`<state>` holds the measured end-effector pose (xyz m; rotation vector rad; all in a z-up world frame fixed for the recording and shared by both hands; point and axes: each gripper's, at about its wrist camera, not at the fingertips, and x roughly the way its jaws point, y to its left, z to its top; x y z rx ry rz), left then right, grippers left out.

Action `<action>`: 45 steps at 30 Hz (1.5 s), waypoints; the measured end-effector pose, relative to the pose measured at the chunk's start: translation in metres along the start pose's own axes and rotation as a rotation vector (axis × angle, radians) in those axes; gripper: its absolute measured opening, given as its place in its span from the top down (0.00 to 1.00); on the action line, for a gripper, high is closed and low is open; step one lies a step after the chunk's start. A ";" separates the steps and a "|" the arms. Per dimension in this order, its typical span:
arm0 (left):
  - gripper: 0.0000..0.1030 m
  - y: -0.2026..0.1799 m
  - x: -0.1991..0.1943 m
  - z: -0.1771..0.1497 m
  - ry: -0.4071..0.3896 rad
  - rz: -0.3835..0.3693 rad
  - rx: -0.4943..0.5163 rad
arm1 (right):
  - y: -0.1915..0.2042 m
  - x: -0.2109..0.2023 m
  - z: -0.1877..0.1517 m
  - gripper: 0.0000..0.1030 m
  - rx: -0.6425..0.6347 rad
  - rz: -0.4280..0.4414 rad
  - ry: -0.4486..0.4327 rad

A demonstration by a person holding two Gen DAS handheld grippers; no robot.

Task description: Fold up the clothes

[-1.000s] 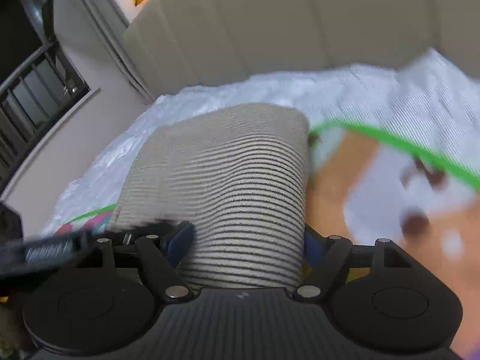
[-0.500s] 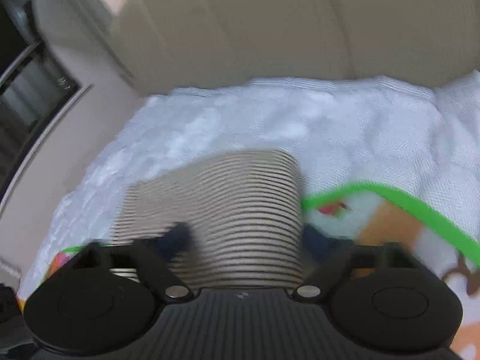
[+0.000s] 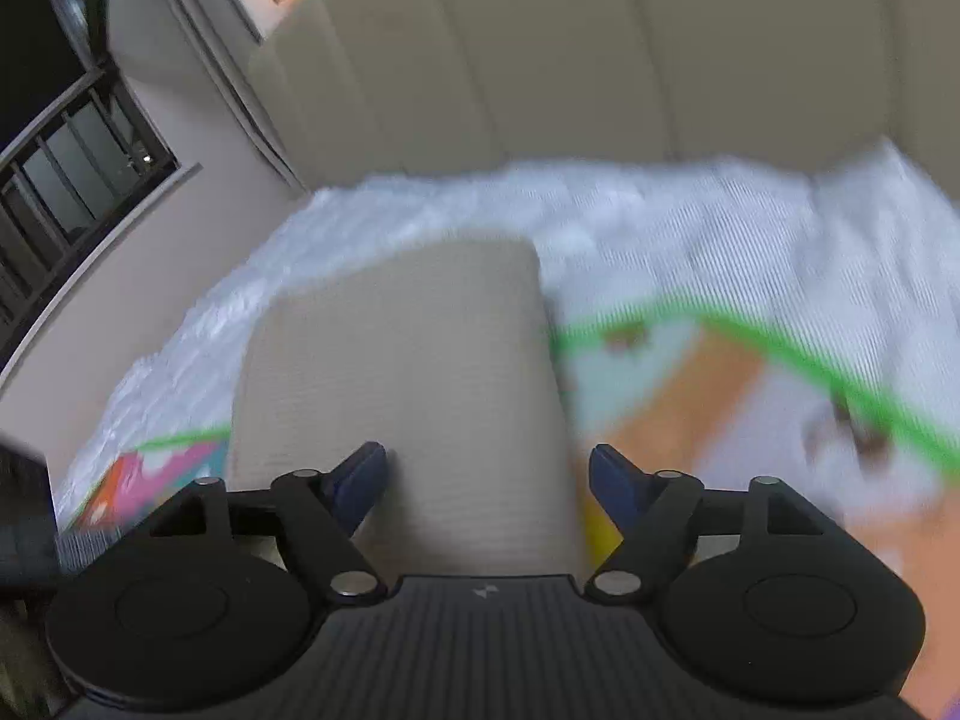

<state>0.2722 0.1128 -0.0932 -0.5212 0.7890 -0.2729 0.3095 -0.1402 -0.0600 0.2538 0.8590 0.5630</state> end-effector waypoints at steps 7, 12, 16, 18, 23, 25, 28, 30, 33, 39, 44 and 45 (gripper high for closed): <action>0.44 0.002 -0.006 0.003 -0.052 -0.012 0.008 | 0.021 -0.016 -0.017 0.46 0.001 0.046 -0.047; 0.43 0.016 -0.004 0.003 -0.081 -0.048 -0.033 | 0.026 0.004 -0.014 0.44 -0.057 -0.032 0.026; 0.42 -0.004 -0.016 0.006 -0.099 0.016 0.070 | 0.046 -0.008 -0.026 0.25 -0.197 -0.116 -0.048; 0.38 -0.014 -0.023 0.002 -0.108 0.061 0.130 | 0.054 -0.017 -0.032 0.23 -0.246 -0.139 -0.083; 0.26 -0.024 -0.033 -0.013 -0.088 0.177 0.158 | 0.066 -0.049 -0.040 0.09 -0.228 -0.145 -0.133; 0.23 -0.034 -0.052 -0.019 -0.109 0.227 0.145 | 0.069 -0.076 -0.051 0.00 -0.221 -0.132 -0.161; 0.05 -0.053 -0.091 -0.039 -0.158 0.271 0.133 | 0.071 -0.114 -0.072 0.00 -0.222 -0.133 -0.179; 0.02 -0.068 -0.118 -0.057 -0.174 0.295 0.137 | 0.070 -0.132 -0.089 0.00 -0.216 -0.144 -0.168; 0.00 -0.089 -0.149 -0.092 -0.173 0.330 0.150 | 0.068 -0.157 -0.109 0.00 -0.203 -0.158 -0.159; 0.00 -0.126 -0.196 -0.156 -0.191 0.394 0.187 | 0.060 -0.192 -0.138 0.00 -0.205 -0.148 -0.210; 0.00 -0.131 -0.199 -0.171 -0.217 0.401 0.192 | 0.059 -0.197 -0.158 0.00 -0.265 -0.155 -0.252; 0.00 -0.131 -0.197 -0.170 -0.213 0.412 0.185 | 0.061 -0.196 -0.157 0.00 -0.272 -0.149 -0.240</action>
